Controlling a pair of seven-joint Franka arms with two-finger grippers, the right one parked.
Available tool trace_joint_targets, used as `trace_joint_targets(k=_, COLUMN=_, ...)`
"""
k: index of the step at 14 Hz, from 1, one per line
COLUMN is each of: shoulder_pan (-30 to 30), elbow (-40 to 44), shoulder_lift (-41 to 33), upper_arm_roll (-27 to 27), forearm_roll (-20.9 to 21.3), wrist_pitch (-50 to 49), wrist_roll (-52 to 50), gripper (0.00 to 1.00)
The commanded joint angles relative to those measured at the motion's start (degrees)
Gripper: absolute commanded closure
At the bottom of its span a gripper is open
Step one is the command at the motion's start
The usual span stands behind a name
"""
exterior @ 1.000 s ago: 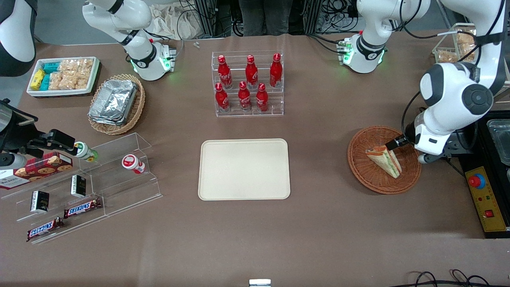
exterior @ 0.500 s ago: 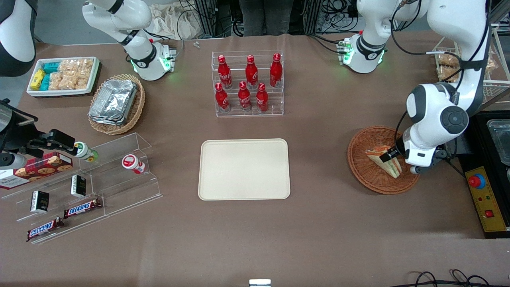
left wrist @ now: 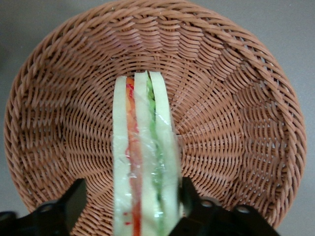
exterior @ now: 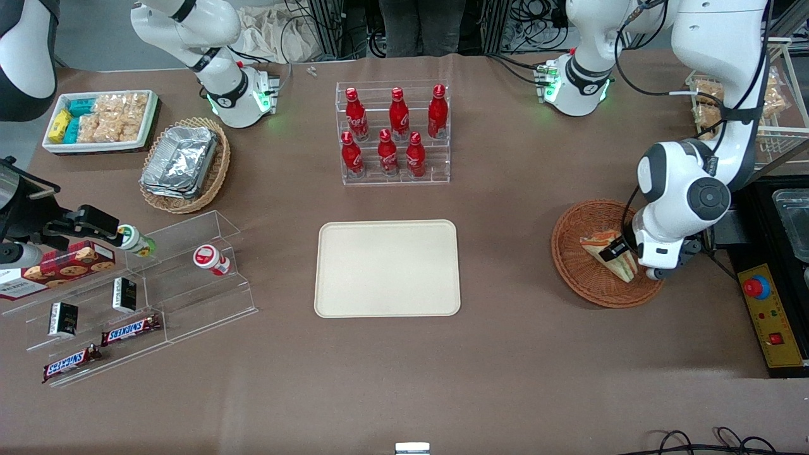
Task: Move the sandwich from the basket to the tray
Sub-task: 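Lower the left gripper and close it on the wrapped sandwich, then lift the sandwich and carry it over the cream tray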
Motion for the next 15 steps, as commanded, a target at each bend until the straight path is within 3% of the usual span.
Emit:
trace_joint_targets(k=1, shoulder_pan=-0.4, elbow=0.1, shoulder_lift=0.2, upper_arm_roll=-1.2, forearm_roll=0.0, wrist_pitch=0.7, wrist_roll=-4.8, gripper=0.57)
trace_joint_targets(k=3, shoulder_pan=-0.4, elbow=0.7, shoulder_lift=-1.0, upper_arm_roll=-1.7, forearm_roll=0.4, wrist_pitch=-0.6, wrist_roll=-6.4, gripper=0.77)
trace_joint_targets(k=5, shoulder_pan=-0.4, elbow=2.3, shoulder_lift=-4.0, upper_arm_roll=-1.7, forearm_roll=0.8, wrist_pitch=-6.5, wrist_roll=-5.7, gripper=0.87)
trace_joint_targets(k=10, shoulder_pan=-0.3, elbow=21.1, shoulder_lift=-5.6, upper_arm_roll=-4.1, forearm_roll=0.2, wrist_pitch=-32.9, wrist_roll=1.2, gripper=0.89)
trace_joint_targets(k=14, shoulder_pan=-0.3, elbow=31.0, shoulder_lift=-5.4, upper_arm_roll=-7.3, forearm_roll=-0.2, wrist_pitch=-41.5, wrist_roll=10.4, gripper=0.88)
trace_joint_targets(k=15, shoulder_pan=-0.3, elbow=31.1, shoulder_lift=-5.5, upper_arm_roll=-9.0, forearm_roll=0.1, wrist_pitch=-41.6, wrist_roll=11.9, gripper=0.83)
